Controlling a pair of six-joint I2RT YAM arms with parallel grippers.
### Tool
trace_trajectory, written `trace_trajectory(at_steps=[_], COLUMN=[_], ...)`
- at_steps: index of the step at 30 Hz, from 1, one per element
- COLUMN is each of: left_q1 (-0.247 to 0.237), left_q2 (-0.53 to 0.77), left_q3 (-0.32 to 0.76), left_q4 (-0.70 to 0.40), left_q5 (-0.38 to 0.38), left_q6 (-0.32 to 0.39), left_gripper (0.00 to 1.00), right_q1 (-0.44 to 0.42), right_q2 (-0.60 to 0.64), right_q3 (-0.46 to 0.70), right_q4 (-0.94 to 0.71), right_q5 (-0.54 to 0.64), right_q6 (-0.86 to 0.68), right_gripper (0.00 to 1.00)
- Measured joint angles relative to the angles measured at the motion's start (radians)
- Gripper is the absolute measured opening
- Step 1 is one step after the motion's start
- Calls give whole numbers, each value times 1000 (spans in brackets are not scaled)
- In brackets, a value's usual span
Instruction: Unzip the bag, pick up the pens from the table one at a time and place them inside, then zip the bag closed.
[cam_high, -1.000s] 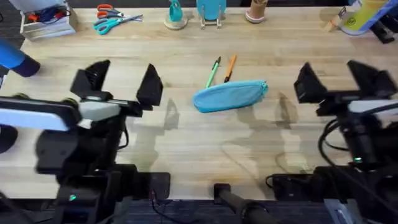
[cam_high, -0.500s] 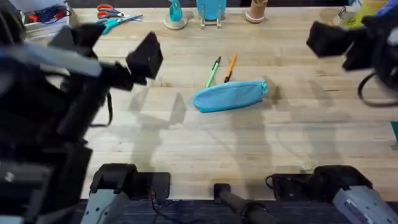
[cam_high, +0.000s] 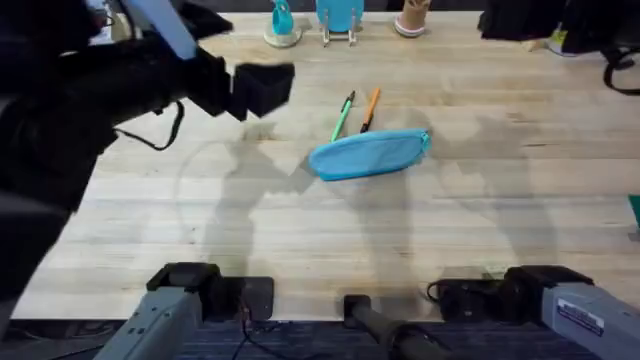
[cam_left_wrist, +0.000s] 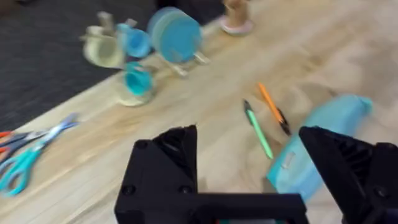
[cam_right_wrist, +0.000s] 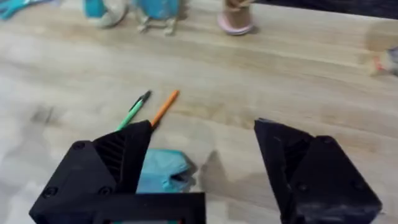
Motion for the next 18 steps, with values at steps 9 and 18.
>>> trace_trajectory(at_steps=[9, 18], left_q1=[0, 0], left_q2=[94, 93], left_q3=[7, 7], left_q4=[-187, -375], left_q5=[279, 402], left_q6=[293, 432], left_gripper=[993, 993], right_q1=[0, 0], right_q2=[3, 3], right_q3=[3, 4], right_q4=[-137, -188], right_q5=[-132, -143], right_q6=[-163, -245], right_gripper=[996, 996])
